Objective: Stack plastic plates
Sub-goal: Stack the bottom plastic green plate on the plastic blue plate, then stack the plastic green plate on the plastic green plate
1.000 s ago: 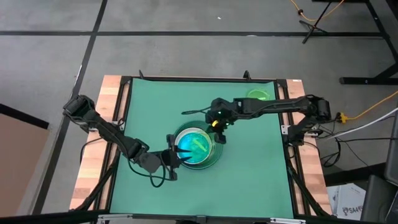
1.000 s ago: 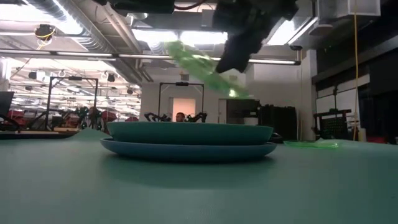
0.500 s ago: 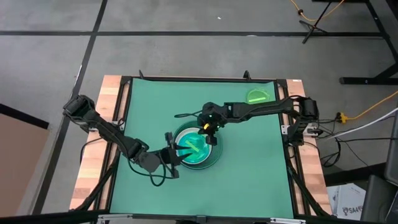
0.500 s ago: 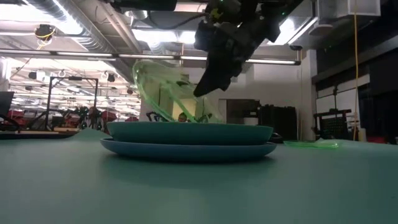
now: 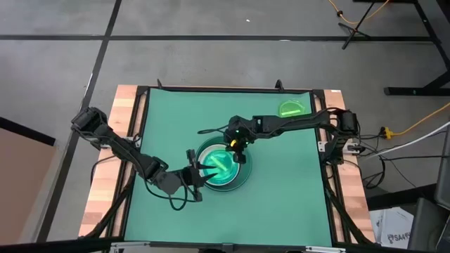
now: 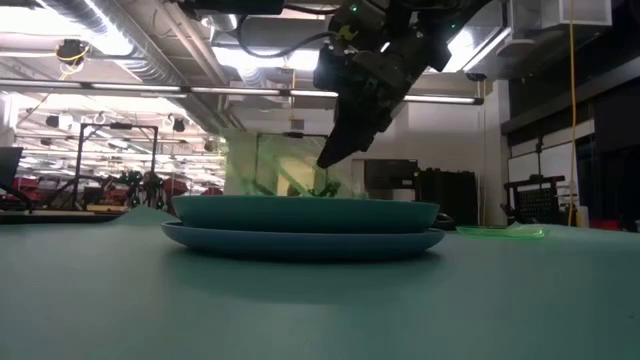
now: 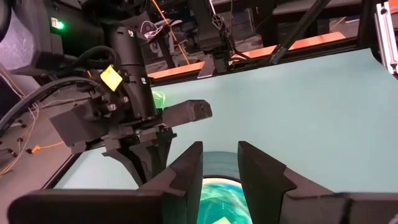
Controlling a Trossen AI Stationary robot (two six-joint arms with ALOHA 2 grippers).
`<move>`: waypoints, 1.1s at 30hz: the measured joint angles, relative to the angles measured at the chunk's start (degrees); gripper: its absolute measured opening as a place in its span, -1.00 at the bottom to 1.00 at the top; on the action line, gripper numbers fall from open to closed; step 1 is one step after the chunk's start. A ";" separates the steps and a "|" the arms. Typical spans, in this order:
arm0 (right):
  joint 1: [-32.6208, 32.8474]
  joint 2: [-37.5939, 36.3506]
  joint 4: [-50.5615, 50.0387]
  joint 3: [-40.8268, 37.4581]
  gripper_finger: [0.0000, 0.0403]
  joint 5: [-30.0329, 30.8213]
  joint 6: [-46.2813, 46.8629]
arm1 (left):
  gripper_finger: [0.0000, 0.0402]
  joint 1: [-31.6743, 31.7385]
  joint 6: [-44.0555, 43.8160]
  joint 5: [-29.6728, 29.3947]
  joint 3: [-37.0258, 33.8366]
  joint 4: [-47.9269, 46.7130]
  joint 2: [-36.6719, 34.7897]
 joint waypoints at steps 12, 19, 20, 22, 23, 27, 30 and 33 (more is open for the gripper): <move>-0.79 -9.87 -10.15 -0.02 -0.34 6.80 -6.08 | -0.53 0.00 -0.44 0.03 0.00 0.11 0.00; -1.49 -21.65 -22.53 -0.02 -0.34 19.40 -7.62 | -0.53 -0.33 -1.67 0.19 0.02 0.19 0.00; -1.95 -22.64 -24.10 -0.02 -0.34 21.52 -7.44 | -0.53 -0.47 -1.92 0.18 0.02 0.17 0.00; -3.41 -24.91 -27.59 -0.18 -0.34 24.89 -6.93 | -0.53 -0.55 -1.98 0.23 0.02 0.26 0.00; -4.28 -25.81 -28.78 -0.72 -0.34 26.52 -6.36 | -0.53 -0.59 -2.02 0.25 0.02 0.26 0.00; -8.63 -28.60 -29.58 -5.21 -0.34 31.97 -4.96 | -0.53 -0.55 -2.13 0.15 0.02 0.39 0.00; -12.79 -28.93 -28.94 -9.27 -0.34 34.88 -4.32 | -0.53 -0.51 -2.13 0.12 0.02 0.39 0.00; -17.12 -28.23 -26.67 -13.79 -0.34 35.60 -3.73 | -0.53 -0.40 -2.11 -0.12 0.02 0.39 0.00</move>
